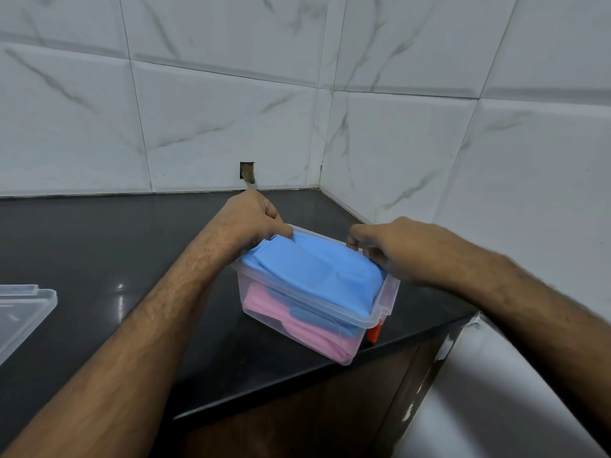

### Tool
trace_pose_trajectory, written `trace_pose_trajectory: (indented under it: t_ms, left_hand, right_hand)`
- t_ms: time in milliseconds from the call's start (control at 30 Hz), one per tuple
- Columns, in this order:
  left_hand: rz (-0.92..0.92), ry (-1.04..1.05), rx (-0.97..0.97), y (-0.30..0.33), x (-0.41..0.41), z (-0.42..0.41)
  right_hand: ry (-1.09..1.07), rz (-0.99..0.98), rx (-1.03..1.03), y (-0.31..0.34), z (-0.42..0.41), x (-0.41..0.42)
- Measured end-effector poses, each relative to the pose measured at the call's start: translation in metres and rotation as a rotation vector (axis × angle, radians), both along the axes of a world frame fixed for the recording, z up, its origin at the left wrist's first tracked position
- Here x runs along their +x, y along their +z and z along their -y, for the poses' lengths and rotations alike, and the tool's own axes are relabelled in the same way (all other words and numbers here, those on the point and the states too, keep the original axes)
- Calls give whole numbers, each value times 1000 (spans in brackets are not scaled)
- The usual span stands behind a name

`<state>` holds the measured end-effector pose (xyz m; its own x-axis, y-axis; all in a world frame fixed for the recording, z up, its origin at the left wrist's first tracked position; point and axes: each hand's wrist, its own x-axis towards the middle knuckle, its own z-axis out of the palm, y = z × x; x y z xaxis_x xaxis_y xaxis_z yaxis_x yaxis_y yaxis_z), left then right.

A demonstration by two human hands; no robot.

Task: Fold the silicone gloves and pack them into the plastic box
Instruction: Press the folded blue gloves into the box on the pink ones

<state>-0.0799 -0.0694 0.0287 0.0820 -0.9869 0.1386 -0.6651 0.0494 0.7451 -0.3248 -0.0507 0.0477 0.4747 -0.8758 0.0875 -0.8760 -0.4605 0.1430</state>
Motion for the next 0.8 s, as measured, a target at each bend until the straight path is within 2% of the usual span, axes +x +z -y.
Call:
trace_pose_trajectory:
  t_ms: [133,267,400,533,633,800]
  left_hand:
    - [-57,-15,-39,-4,2,1]
    - [-65,-33,-60,-6,5,3]
    - [-67,-50,-87,-9,6,6]
    - [-73,-87,-124,-13,9,7]
    - [-134,-62,-149,-12,11,6]
    - [-20,29,-324,-1,13,0]
  right_hand:
    - [36,-15,-112,-8,-7,-5]
    - [-47,47,-130,-5,-3,4]
    - [-45,16,-274,-9,9,15]
    - [-97,158,-153,-16,17,15]
    - [-79,240,-142,-18,20,13]
    - [47,174,-186,-17,21,15]
